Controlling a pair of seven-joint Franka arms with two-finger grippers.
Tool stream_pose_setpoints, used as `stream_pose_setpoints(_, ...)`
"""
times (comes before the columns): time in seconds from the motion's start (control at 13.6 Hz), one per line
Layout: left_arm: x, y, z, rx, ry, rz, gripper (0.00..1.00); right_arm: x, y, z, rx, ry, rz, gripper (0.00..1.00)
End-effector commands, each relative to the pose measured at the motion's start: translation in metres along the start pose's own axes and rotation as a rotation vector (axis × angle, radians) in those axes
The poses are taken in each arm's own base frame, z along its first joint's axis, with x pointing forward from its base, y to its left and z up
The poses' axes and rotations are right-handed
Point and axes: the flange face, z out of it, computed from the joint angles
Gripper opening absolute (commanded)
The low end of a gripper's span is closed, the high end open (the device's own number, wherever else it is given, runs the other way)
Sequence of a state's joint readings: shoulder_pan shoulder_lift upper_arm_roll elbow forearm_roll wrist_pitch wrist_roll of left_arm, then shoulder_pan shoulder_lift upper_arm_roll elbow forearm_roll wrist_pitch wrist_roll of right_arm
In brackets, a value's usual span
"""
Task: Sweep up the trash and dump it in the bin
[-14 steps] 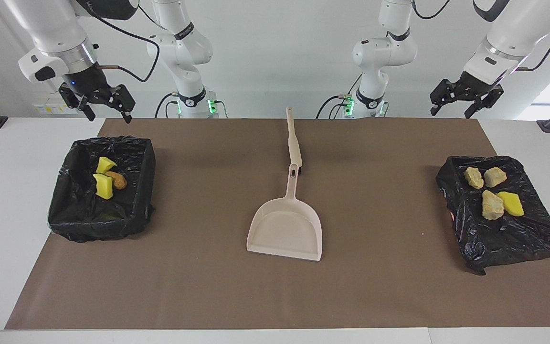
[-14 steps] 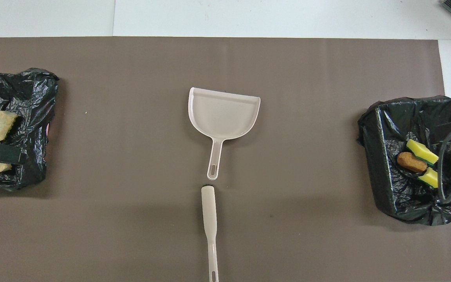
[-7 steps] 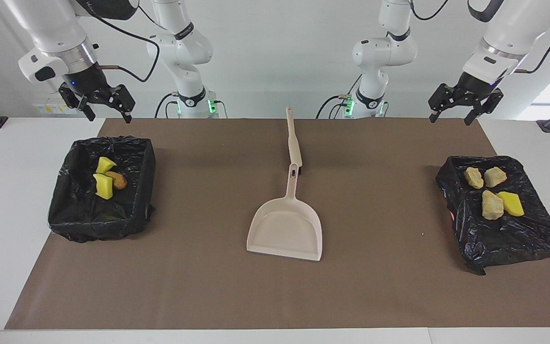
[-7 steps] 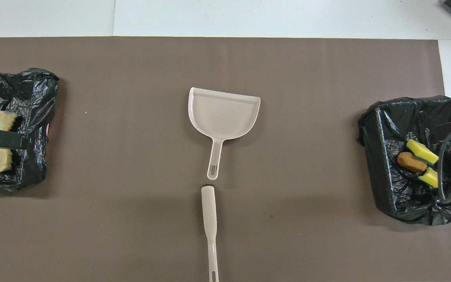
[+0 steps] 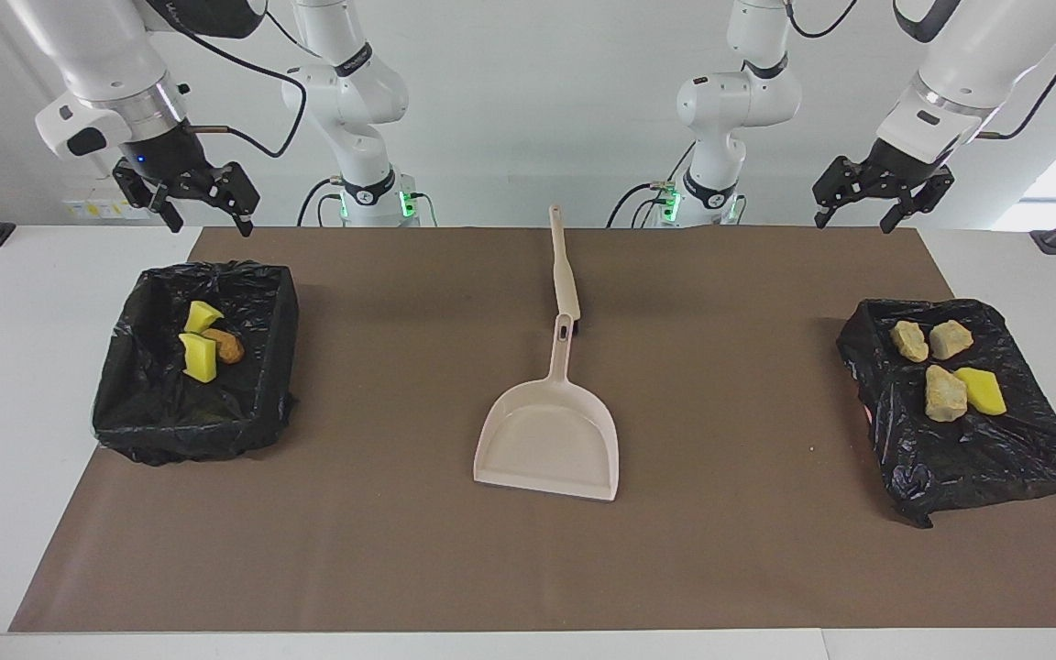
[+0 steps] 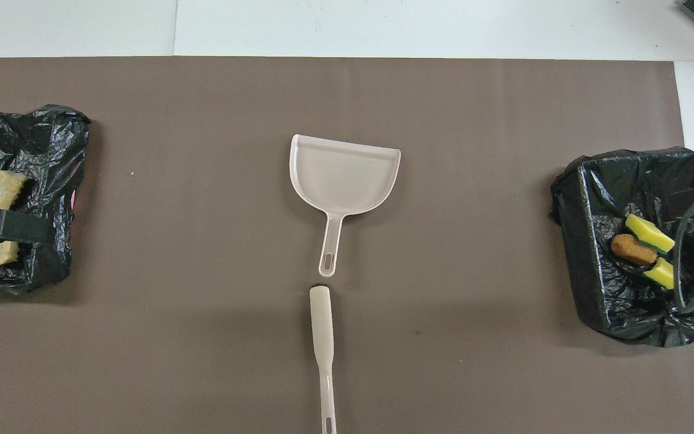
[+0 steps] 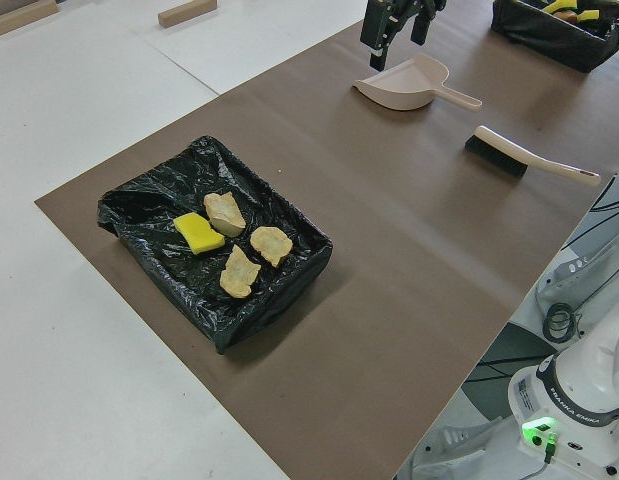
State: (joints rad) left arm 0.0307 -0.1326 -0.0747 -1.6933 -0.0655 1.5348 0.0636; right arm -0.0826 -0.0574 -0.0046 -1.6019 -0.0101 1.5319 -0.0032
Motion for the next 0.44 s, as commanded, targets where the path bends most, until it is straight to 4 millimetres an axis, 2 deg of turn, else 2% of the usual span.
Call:
stream_pose_setpoints(0.0,-0.006,0.000,-0.002,-0.011,0.005,-0.020,1.00,-0.006,-0.001,-0.001,0.022,0.003,0.010,1.00)
stream_pose_setpoints(0.15,-0.009,-0.010,-0.004,-0.013,0.001,-0.042,1.00,-0.006,-0.001,-0.001,0.022,0.003,0.010,1.00)
stream_pose_setpoints(0.37,-0.008,-0.011,-0.005,-0.012,0.008,-0.041,1.00,-0.006,-0.001,-0.001,0.022,0.003,0.010,1.00)
